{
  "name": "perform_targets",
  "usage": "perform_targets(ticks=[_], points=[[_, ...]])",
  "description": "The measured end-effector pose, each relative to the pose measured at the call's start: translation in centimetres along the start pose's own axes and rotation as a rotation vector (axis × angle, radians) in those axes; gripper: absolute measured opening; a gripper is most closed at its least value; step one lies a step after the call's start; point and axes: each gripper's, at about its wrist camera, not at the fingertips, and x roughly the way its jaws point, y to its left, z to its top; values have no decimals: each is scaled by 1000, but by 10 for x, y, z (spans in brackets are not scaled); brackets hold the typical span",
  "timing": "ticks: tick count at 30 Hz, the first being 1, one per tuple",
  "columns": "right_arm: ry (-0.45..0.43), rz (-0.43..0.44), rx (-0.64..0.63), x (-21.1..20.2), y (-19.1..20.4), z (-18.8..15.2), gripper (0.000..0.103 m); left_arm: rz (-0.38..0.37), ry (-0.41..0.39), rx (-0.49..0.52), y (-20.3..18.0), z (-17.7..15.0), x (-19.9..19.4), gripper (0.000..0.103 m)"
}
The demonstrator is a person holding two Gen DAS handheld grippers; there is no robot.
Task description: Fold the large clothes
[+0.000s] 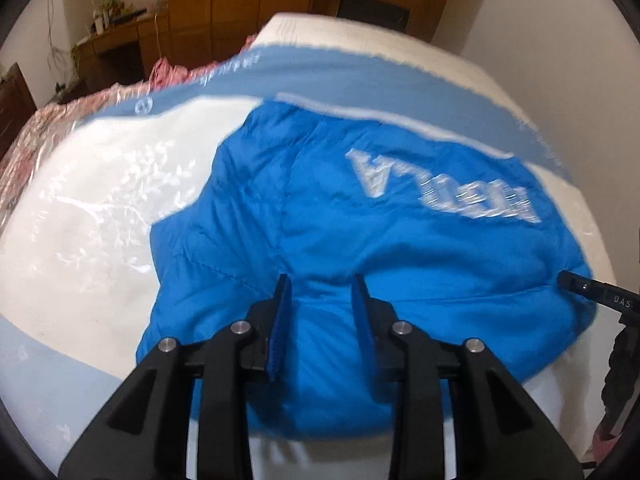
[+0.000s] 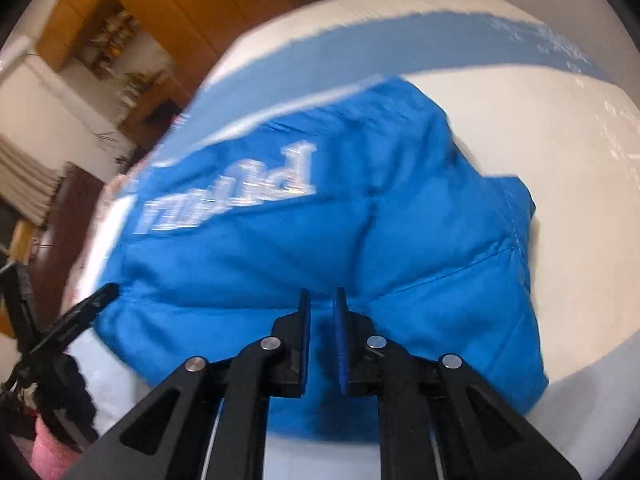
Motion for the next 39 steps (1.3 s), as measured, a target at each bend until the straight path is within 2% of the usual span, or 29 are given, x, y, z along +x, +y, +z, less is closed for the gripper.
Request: perform_targets(ticks=[3,5,6,10,12,14,15,19,23,26,28,32,36,39], points=[[21,42,-41,-2,14,-12,12,-25,3,42,-13,-11,-5,35],[45,24,-69,8,16,-22,12,-2,32,64,-16,-23,7,35],[58,12,-62,15,13,-26,7,-5,37,58,-14,-29,12,35],[87,71,28,38,-7,-33,3,-4,29,71,-16,-41,25,36],[100,67,15,37,-7,-29,3,0,46,72,-16,-37,25,35],[120,51,-17,33,-4,-24,3,-12,81,68,-16,-28,24,38],[125,53,-26,29,-1,-18,7,-40,95,58,-15,-20,22,42],[76,63,-54,17,1,17,9,-69,63,61,-13,29,18,49],[55,49,-57,33,-2,76,10,-47,75,72,-15,82,49,50],[56,1,-62,55,-7,109,10,-16,100,51,-11,108,81,50],[67,-8,-42,72,-9,123,10,12,125,31,-4,116,100,50],[82,-32,-8,100,-29,128,7,6,148,25,5,115,125,52],[46,38,31,111,-47,119,4,-7,123,30,7,108,131,52],[57,36,34,107,-47,117,5,-20,132,12,9,110,129,52]])
